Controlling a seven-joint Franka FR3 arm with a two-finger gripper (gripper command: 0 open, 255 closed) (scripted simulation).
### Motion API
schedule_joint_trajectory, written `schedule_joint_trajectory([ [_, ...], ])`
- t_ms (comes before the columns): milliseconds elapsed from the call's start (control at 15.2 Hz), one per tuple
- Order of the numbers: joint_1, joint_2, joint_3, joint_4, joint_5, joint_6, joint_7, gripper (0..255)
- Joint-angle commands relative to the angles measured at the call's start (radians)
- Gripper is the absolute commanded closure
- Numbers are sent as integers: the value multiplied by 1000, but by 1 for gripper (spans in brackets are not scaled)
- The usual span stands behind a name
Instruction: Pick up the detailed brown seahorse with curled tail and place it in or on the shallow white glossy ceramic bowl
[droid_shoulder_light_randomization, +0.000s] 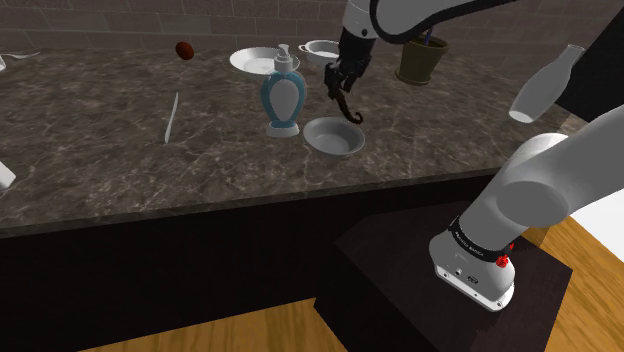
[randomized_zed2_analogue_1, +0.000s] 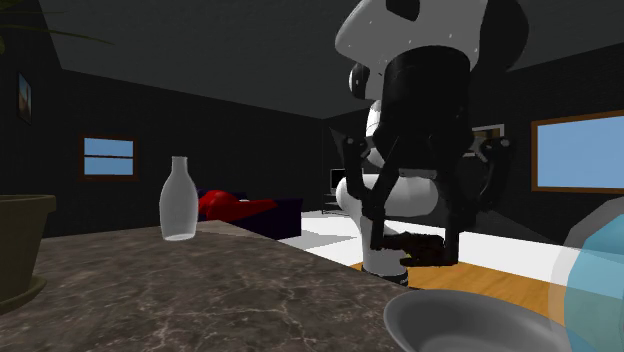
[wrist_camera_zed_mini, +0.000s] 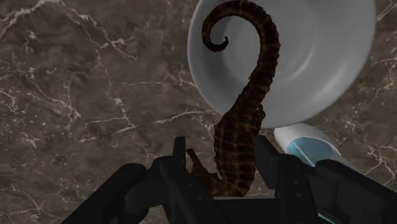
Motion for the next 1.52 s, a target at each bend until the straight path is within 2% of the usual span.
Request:
schedule_joint_trajectory([
  [0, 20, -40, 32, -31, 11, -12, 44, 255],
  [198, 49, -78, 80, -54, 28, -31, 105, 255],
  [1122, 36, 7, 103, -188, 4, 185, 145, 255],
  [1452, 37, 7, 103, -188, 4, 185, 145, 255],
])
